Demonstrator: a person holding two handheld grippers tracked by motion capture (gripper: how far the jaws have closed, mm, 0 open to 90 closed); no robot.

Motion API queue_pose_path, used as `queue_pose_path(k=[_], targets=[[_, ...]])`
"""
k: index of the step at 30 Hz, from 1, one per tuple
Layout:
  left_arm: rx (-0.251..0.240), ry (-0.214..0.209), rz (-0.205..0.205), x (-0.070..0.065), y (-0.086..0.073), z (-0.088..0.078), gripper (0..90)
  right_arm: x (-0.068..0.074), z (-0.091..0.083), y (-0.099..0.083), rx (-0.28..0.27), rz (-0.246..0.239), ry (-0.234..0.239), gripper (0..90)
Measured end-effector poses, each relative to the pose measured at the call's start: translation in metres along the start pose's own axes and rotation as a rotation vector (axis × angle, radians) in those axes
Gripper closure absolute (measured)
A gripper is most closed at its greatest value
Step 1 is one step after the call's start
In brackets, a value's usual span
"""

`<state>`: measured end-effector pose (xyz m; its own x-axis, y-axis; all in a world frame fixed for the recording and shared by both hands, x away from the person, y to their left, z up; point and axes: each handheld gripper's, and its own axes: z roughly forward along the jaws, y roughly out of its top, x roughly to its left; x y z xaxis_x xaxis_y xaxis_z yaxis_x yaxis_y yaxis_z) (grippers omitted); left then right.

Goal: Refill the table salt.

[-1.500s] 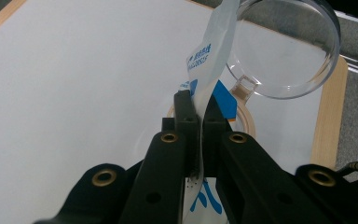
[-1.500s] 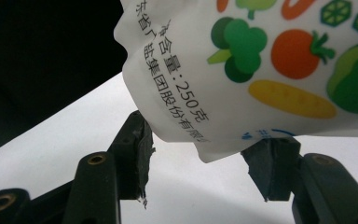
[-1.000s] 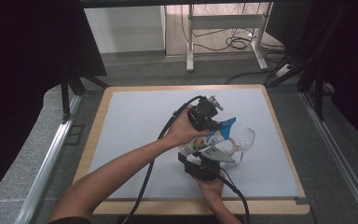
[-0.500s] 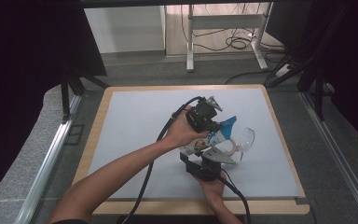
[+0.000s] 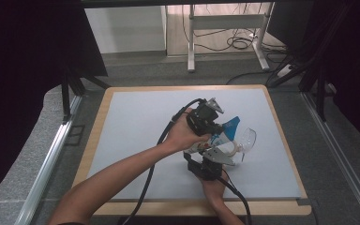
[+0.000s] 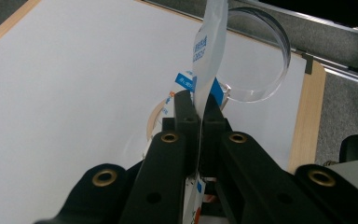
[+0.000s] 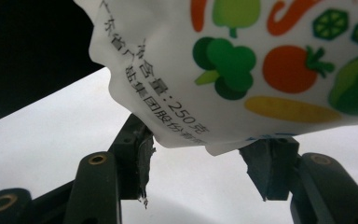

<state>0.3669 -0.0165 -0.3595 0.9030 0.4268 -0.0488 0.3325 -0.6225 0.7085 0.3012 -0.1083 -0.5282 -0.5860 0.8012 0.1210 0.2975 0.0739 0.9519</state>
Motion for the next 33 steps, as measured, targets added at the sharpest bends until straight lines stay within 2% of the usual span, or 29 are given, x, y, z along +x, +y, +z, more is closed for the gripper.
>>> queue_pose_path(k=[12, 24, 27, 30, 33], targets=[[-0.007, 0.008, -0.018, 0.004, -0.009, -0.007, 90.0, 0.001, 0.004, -0.003, 0.026, -0.025, -0.039, 40.5], [-0.032, 0.0, -0.021, 0.002, -0.015, -0.016, 90.0, 0.003, 0.005, -0.004, 0.021, -0.027, -0.057, 39.7], [-0.035, -0.005, -0.03, 0.003, -0.016, -0.016, 90.0, 0.005, 0.005, -0.005, 0.008, -0.048, -0.062, 39.8], [-0.031, -0.004, -0.033, 0.005, -0.015, -0.015, 90.0, 0.006, 0.003, -0.004, 0.009, -0.053, -0.057, 42.0], [-0.022, -0.001, -0.034, 0.007, -0.013, -0.013, 90.0, 0.007, 0.002, -0.003, 0.004, -0.051, -0.017, 42.9]])
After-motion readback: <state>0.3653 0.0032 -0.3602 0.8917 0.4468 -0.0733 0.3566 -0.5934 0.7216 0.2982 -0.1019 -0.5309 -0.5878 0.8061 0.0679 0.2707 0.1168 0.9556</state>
